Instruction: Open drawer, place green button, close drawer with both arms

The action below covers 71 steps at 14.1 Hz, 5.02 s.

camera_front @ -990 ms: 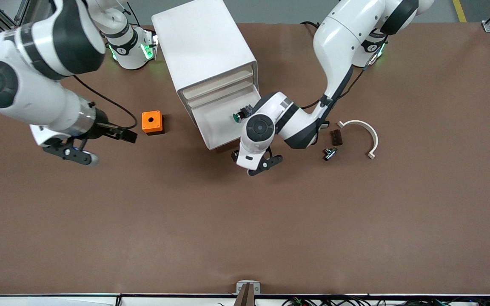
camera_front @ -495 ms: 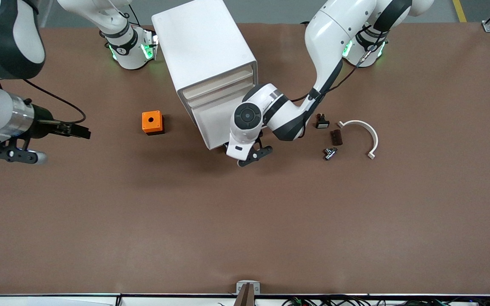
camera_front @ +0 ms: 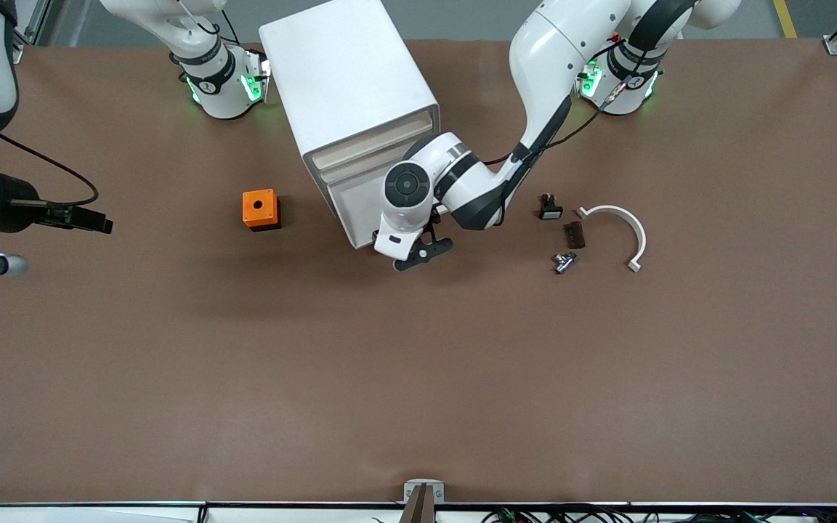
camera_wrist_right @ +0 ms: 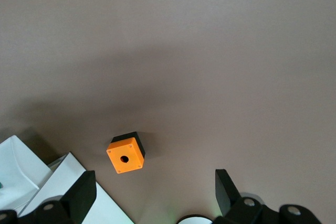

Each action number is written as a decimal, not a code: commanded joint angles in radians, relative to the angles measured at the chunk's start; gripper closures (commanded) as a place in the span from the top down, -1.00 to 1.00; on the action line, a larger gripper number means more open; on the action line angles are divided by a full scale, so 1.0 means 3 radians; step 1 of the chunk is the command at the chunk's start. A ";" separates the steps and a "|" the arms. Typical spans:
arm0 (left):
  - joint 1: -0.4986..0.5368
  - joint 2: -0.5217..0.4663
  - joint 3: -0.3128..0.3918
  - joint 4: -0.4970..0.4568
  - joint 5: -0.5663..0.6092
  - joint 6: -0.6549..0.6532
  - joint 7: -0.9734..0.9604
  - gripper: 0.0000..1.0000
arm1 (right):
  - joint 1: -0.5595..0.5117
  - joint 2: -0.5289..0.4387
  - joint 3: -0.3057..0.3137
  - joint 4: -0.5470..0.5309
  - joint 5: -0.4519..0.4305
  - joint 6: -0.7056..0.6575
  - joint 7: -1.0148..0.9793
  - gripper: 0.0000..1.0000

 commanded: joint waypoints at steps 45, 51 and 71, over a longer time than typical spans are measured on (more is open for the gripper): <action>0.0734 -0.0702 -0.0254 0.0006 -0.0414 -0.0664 0.0538 0.99 | -0.0078 -0.0995 0.0036 -0.0359 -0.0189 -0.0179 -0.0183 1.00; 0.1420 -0.1342 -0.0244 0.0001 -0.0388 -0.1185 0.1423 0.99 | -0.0078 -0.1149 0.0031 -0.0548 -0.0195 -0.0067 -0.0188 1.00; 0.1998 -0.2932 0.0610 -0.1031 0.0113 -0.1934 0.3668 0.99 | -0.0037 -0.1221 0.0031 -0.0595 -0.0353 0.0133 -0.0239 1.00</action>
